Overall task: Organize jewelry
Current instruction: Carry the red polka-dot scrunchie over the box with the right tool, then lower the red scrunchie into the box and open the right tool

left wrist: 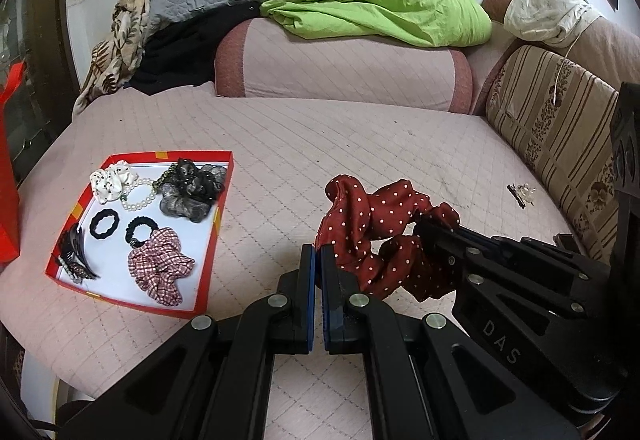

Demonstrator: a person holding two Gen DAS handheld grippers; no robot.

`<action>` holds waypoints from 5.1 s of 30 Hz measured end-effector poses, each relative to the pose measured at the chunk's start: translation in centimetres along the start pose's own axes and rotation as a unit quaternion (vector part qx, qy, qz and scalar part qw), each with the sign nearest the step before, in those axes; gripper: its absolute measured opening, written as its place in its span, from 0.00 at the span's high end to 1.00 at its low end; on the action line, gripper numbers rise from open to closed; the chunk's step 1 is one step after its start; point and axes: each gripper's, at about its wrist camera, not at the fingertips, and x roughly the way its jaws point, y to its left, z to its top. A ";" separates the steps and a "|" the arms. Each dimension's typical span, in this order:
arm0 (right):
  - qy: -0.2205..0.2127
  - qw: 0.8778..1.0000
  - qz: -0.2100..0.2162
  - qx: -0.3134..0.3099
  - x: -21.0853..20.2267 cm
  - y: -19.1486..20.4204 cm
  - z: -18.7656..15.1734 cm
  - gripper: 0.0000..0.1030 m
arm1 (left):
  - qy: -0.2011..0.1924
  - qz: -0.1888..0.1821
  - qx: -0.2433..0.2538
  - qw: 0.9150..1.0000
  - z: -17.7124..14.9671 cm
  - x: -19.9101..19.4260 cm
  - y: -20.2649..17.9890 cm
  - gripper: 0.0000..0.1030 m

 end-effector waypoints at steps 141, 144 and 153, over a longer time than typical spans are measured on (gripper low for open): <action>0.197 0.966 0.163 -0.041 23.9 19.8 2.0 0.83 | 0.065 0.202 -0.164 0.963 -2.3 6.6 26.2 0.94; 0.193 0.967 0.161 -0.038 23.8 19.6 2.2 0.77 | 0.063 0.204 -0.166 0.963 -2.2 6.5 26.3 0.92; 0.174 0.971 0.161 -0.024 22.7 19.0 3.2 0.63 | 0.040 0.215 -0.174 0.960 -2.0 5.5 26.5 0.51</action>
